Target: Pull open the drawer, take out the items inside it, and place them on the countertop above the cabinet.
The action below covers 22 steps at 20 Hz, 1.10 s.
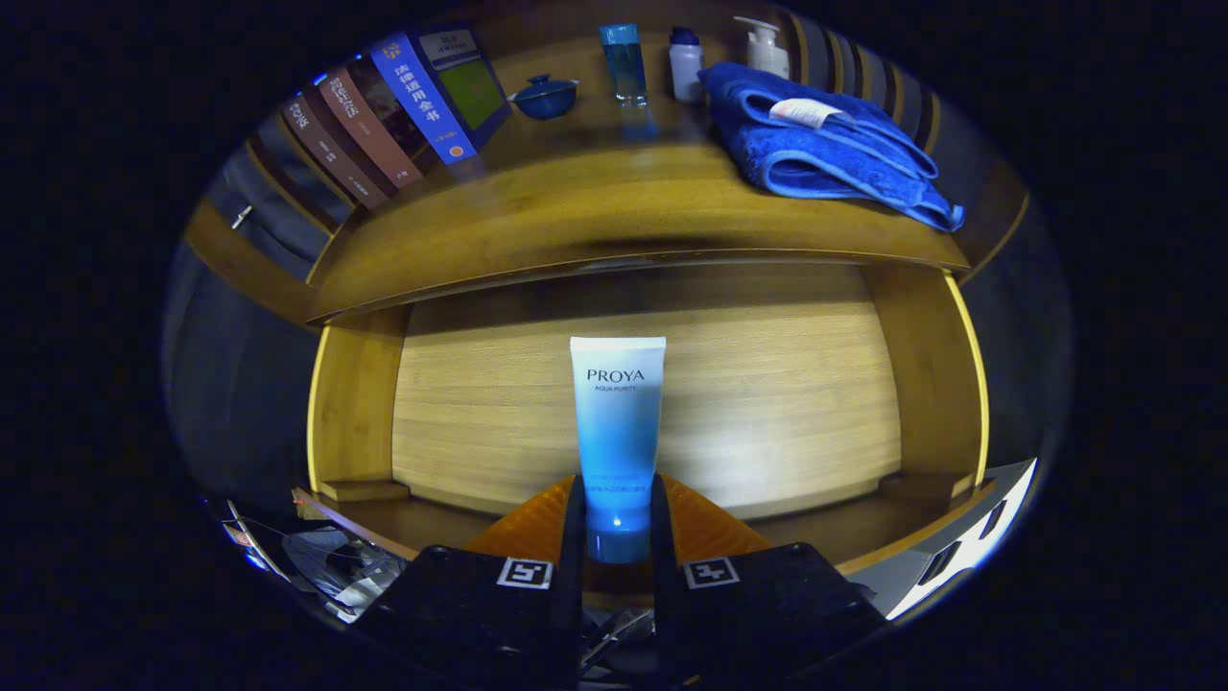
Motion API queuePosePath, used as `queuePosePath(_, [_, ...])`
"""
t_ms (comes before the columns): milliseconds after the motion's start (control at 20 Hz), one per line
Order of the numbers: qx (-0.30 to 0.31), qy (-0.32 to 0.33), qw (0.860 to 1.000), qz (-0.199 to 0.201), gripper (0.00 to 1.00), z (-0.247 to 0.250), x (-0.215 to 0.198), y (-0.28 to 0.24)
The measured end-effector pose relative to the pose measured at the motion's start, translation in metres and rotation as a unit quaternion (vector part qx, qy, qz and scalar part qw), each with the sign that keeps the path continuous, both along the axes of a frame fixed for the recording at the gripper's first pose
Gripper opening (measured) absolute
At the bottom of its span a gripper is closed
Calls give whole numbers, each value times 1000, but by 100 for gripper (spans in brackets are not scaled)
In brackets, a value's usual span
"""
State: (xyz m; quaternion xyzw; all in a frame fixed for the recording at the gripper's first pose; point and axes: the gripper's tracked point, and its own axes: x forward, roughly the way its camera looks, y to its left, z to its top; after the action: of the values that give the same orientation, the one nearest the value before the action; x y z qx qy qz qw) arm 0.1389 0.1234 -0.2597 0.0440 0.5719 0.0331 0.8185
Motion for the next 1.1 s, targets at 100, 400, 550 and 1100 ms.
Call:
queuePosePath(100, [4, -5, 1000, -1, 35, 13, -4, 0])
queuePosePath(400, [5, -39, 999, -8, 35, 57, 17, -1])
queuePosePath(550, [1, -53, 999, -6, 35, 70, 46, 3])
queuePosePath(1100, [-22, -46, 999, 16, 35, 61, 148, 17])
